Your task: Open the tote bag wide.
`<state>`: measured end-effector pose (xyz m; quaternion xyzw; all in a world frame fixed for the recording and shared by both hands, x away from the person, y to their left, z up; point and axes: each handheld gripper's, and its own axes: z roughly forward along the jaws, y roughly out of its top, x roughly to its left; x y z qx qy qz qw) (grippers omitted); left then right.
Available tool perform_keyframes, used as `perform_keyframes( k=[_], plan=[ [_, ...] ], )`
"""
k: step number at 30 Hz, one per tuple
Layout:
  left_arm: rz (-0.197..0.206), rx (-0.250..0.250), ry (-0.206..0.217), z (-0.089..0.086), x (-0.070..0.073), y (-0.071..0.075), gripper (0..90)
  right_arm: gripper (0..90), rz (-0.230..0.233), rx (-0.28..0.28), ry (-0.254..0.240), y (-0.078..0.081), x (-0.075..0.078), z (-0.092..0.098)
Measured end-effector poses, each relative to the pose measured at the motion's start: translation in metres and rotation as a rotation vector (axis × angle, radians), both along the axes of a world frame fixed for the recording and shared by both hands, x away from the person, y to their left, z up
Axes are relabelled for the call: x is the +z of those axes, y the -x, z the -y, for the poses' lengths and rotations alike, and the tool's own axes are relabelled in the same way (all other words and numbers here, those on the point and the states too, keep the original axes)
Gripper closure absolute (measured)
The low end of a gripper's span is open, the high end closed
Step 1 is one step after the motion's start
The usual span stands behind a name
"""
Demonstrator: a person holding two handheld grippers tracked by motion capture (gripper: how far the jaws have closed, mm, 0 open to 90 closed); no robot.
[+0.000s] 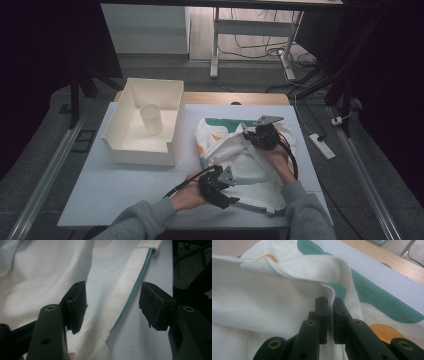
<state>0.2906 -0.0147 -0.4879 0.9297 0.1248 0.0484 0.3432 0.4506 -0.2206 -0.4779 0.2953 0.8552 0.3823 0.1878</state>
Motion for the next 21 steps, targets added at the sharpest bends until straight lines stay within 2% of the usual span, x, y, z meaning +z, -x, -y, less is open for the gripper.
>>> perform_keyframes(
  k=[3, 5, 7, 9, 10, 11, 13, 14, 15, 16, 17, 21],
  plan=[
    [-0.007, 0.010, -0.007, -0.002, -0.003, -0.002, 39.1, 80.6, -0.003, 0.001, 0.001, 0.000, 0.000, 0.000],
    [-0.009, 0.015, -0.010, -0.003, -0.005, -0.003, 38.9, 70.0, 0.000, 0.013, -0.003, 0.002, 0.003, 0.000],
    [-0.011, 0.023, -0.015, -0.007, -0.006, -0.005, 38.8, 62.8, 0.018, 0.027, -0.030, 0.006, 0.010, 0.001],
    [-0.013, 0.031, -0.013, -0.011, -0.007, -0.005, 38.8, 55.9, 0.010, 0.032, -0.085, 0.012, 0.018, 0.003],
    [-0.012, 0.033, -0.015, -0.012, -0.007, -0.005, 38.8, 55.9, 0.010, 0.032, -0.085, 0.012, 0.018, 0.003],
    [-0.011, 0.036, -0.015, -0.014, -0.007, -0.005, 38.8, 48.4, 0.016, 0.025, -0.089, 0.022, 0.027, 0.004],
    [-0.011, 0.040, -0.010, -0.017, -0.006, -0.005, 38.8, 44.7, 0.029, 0.029, -0.086, 0.037, 0.036, 0.006],
    [-0.011, 0.042, -0.007, -0.019, -0.006, -0.005, 38.8, 44.4, 0.033, 0.040, -0.088, 0.045, 0.041, 0.007],
    [-0.008, 0.044, -0.003, -0.020, -0.005, -0.006, 38.8, 44.4, 0.033, 0.040, -0.088, 0.045, 0.041, 0.007],
    [-0.006, 0.045, 0.000, -0.022, -0.004, -0.006, 38.9, 44.4, 0.029, 0.048, -0.089, 0.054, 0.045, 0.008],
    [-0.003, 0.048, 0.008, -0.026, -0.002, -0.006, 38.9, 44.5, 0.015, 0.064, -0.095, 0.072, 0.051, 0.011],
    [-0.001, 0.063, 0.025, -0.032, 0.000, -0.008, 39.2, 44.7, -0.012, 0.076, -0.100, 0.101, 0.051, 0.015]
  ],
)
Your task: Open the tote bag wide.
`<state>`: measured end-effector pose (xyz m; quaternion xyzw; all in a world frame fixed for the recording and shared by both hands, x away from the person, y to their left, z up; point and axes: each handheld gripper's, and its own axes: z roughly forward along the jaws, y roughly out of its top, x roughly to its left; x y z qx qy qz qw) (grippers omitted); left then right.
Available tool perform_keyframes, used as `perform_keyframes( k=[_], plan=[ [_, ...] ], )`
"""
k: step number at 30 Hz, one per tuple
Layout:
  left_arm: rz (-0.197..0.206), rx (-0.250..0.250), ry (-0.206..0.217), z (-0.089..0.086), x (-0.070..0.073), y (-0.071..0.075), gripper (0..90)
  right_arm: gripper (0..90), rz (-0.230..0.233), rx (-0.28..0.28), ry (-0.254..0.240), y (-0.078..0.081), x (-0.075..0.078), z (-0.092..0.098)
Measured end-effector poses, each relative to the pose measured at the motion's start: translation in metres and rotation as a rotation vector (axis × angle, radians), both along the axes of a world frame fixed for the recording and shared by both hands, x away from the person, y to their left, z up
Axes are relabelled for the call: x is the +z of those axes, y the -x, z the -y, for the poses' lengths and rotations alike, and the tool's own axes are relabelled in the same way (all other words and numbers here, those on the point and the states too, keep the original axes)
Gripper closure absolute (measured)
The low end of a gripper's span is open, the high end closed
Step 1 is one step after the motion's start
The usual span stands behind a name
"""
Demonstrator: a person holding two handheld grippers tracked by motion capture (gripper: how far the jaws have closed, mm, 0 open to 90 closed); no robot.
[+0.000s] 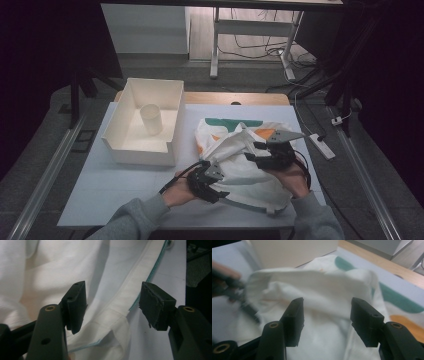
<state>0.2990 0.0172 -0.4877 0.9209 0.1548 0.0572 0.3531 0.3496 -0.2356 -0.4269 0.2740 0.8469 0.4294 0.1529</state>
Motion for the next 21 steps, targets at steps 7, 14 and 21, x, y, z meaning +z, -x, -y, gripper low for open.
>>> perform_keyframes(
  k=[7, 14, 21],
  plan=[
    [0.015, 0.042, 0.049, -0.010, 0.009, -0.004, 40.6, 46.0, -0.075, 0.049, 0.030, 0.048, -0.026, -0.002],
    [0.036, 0.086, 0.067, 0.004, 0.020, -0.025, 41.4, 47.6, -0.137, 0.125, 0.055, 0.086, -0.056, -0.013],
    [0.033, 0.092, 0.079, 0.019, 0.027, -0.040, 45.6, 47.7, -0.105, 0.172, 0.136, 0.093, -0.069, -0.037]
  ],
)
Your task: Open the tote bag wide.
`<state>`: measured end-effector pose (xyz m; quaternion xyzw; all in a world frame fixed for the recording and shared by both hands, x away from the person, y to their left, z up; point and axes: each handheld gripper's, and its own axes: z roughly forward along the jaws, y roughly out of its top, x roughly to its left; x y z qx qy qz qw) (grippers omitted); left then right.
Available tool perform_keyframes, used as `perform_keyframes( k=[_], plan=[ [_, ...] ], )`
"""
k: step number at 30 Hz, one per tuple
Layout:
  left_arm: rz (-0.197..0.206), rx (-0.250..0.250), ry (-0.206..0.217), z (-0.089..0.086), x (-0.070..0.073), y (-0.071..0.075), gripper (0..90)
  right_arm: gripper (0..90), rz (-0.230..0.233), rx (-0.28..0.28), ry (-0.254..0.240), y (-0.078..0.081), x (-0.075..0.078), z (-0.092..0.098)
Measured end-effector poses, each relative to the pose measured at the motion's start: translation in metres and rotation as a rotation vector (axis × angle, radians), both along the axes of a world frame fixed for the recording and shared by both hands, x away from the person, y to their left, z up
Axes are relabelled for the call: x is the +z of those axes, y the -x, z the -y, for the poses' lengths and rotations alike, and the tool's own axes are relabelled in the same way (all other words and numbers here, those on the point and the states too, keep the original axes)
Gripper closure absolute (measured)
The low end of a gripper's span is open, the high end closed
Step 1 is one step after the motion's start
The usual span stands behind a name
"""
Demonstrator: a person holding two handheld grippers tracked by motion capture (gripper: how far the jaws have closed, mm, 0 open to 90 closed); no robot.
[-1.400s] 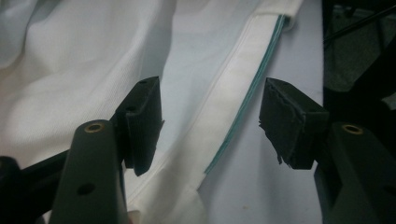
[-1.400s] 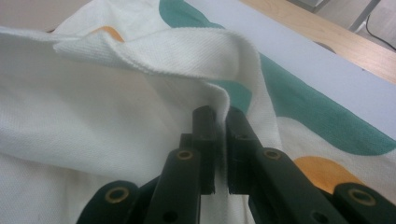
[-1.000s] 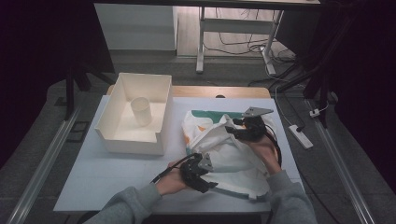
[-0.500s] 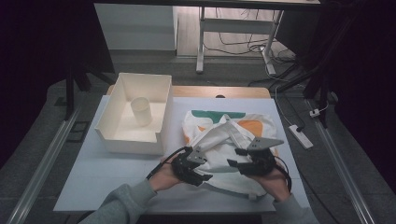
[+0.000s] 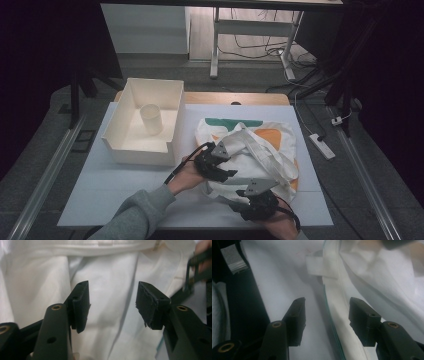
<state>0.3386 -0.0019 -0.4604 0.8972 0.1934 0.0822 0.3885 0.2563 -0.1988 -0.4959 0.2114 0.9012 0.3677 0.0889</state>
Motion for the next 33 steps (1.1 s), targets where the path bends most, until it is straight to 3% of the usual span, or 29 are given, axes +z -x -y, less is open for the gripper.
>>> perform_keyframes(
  k=[1, 2, 3, 6, 8, 9, 10, 11, 12, 13, 17, 21, 26, 31, 33],
  plan=[
    [0.003, -0.002, 0.001, 0.002, 0.001, -0.001, 45.6, 47.5, 0.006, 0.000, 0.004, 0.000, -0.003, -0.003],
    [0.003, -0.003, 0.004, 0.004, 0.002, -0.003, 45.7, 46.7, 0.028, 0.003, 0.045, 0.000, -0.007, -0.011],
    [0.002, -0.004, 0.007, 0.006, 0.003, -0.003, 45.7, 46.7, 0.028, 0.003, 0.045, 0.000, -0.007, -0.011],
    [0.013, -0.010, 0.000, 0.010, 0.006, -0.004, 45.9, 49.7, 0.100, 0.027, 0.135, -0.002, -0.014, -0.027],
    [0.025, -0.009, -0.007, 0.010, 0.008, -0.005, 45.8, 51.5, 0.120, 0.030, 0.153, -0.003, -0.015, -0.029],
    [0.019, -0.005, -0.001, 0.009, 0.009, -0.007, 45.8, 53.8, 0.128, 0.029, 0.163, -0.004, -0.016, -0.031],
    [0.010, -0.001, 0.008, 0.008, 0.009, -0.009, 45.9, 63.7, 0.150, 0.028, 0.188, -0.004, -0.018, -0.033],
    [0.003, 0.002, 0.008, 0.008, 0.008, -0.010, 45.9, 63.7, 0.150, 0.028, 0.188, -0.004, -0.018, -0.033],
    [0.000, 0.003, 0.001, 0.008, 0.007, -0.011, 45.7, 68.7, 0.178, 0.024, 0.214, -0.003, -0.018, -0.032],
    [0.001, 0.001, -0.004, 0.008, 0.007, -0.011, 45.7, 68.7, 0.178, 0.024, 0.214, -0.003, -0.018, -0.032],
    [0.007, -0.009, -0.017, 0.011, 0.005, -0.010, 45.5, 83.4, 0.178, 0.026, 0.196, -0.002, -0.017, -0.029],
    [-0.003, -0.016, -0.034, 0.013, 0.002, -0.011, 45.5, 87.8, 0.206, 0.023, 0.203, -0.002, -0.015, -0.028],
    [-0.013, -0.025, -0.059, 0.014, -0.003, -0.013, 44.3, 88.3, 0.227, 0.003, 0.177, -0.002, -0.011, -0.024],
    [-0.018, -0.030, -0.076, 0.014, -0.009, -0.018, 43.6, 87.9, 0.239, 0.001, 0.184, -0.004, -0.011, -0.022],
    [-0.025, -0.022, -0.086, 0.014, -0.012, -0.020, 42.9, 82.1, 0.242, -0.006, 0.187, -0.003, -0.013, -0.023]
  ],
)
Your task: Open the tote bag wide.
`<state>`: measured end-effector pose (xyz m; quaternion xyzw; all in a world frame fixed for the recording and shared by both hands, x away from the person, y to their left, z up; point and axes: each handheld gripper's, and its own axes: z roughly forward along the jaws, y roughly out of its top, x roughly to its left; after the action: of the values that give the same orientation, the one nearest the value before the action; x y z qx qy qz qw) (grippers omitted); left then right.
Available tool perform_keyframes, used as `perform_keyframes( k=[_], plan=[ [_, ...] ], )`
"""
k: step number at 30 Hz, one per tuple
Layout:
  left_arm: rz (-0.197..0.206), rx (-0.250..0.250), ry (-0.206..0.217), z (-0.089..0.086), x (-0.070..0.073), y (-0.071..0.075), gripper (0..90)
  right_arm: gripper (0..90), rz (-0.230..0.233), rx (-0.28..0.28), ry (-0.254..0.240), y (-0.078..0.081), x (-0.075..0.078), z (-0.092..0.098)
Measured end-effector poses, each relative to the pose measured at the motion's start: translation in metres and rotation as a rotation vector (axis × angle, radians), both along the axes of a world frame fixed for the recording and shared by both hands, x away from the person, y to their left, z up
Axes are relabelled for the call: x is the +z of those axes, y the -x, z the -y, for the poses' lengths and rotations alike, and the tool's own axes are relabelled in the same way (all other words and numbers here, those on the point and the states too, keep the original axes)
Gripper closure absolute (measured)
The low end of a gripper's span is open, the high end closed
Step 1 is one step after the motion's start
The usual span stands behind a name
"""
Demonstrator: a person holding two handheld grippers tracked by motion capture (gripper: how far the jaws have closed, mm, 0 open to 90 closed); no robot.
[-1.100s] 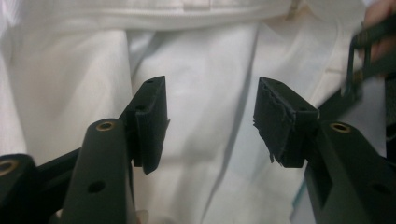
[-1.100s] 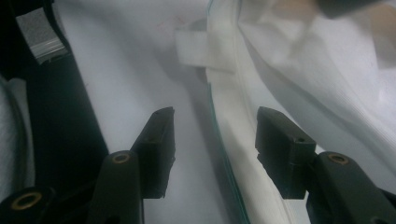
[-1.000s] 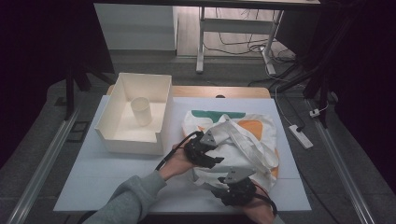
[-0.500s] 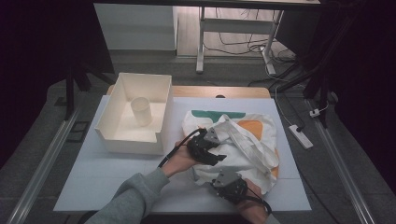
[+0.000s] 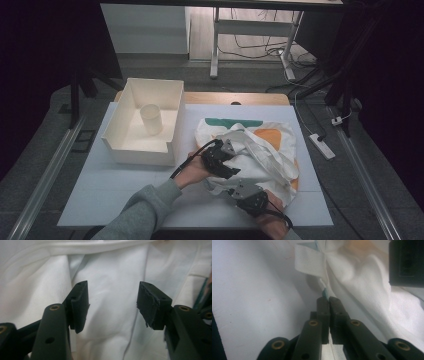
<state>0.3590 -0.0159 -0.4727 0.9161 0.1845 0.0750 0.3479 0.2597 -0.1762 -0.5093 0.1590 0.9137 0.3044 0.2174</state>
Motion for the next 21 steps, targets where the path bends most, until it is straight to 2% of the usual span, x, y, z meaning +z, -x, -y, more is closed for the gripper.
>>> perform_keyframes(
  k=[3, 7, 8, 9, 10, 11, 12, 15, 19, 21],
  plan=[
    [-0.006, 0.005, -0.001, -0.001, -0.003, -0.002, 42.9, 74.3, -0.018, -0.004, 0.011, 0.000, -0.002, -0.002],
    [-0.013, 0.006, 0.002, -0.002, -0.004, -0.004, 42.7, 67.0, -0.019, 0.003, 0.041, 0.003, -0.010, -0.008],
    [-0.014, 0.007, 0.002, -0.002, -0.004, -0.004, 42.6, 68.3, -0.010, 0.004, 0.048, 0.003, -0.011, -0.010],
    [-0.015, 0.008, 0.000, -0.003, -0.004, -0.004, 42.4, 77.2, 0.015, -0.002, 0.055, 0.002, -0.011, -0.010],
    [-0.016, 0.008, 0.000, -0.003, -0.004, -0.004, 42.3, 81.1, 0.019, -0.005, 0.054, 0.001, -0.010, -0.010],
    [-0.015, 0.008, 0.001, -0.003, -0.005, -0.004, 42.3, 81.1, 0.019, -0.005, 0.054, 0.001, -0.010, -0.010],
    [-0.015, 0.007, -0.001, -0.002, -0.005, -0.004, 42.2, 85.7, 0.019, -0.009, 0.037, 0.000, -0.008, -0.007],
    [-0.016, -0.002, -0.010, -0.001, -0.007, -0.004, 42.0, 86.9, 0.032, -0.008, 0.019, 0.000, -0.004, -0.005],
    [-0.015, -0.023, -0.046, 0.004, -0.012, -0.003, 41.1, 87.2, 0.047, -0.002, 0.005, 0.003, 0.000, -0.003],
    [-0.022, -0.030, -0.045, 0.004, -0.013, -0.003, 40.9, 87.3, 0.050, 0.000, -0.006, 0.003, 0.002, -0.002]
  ],
)
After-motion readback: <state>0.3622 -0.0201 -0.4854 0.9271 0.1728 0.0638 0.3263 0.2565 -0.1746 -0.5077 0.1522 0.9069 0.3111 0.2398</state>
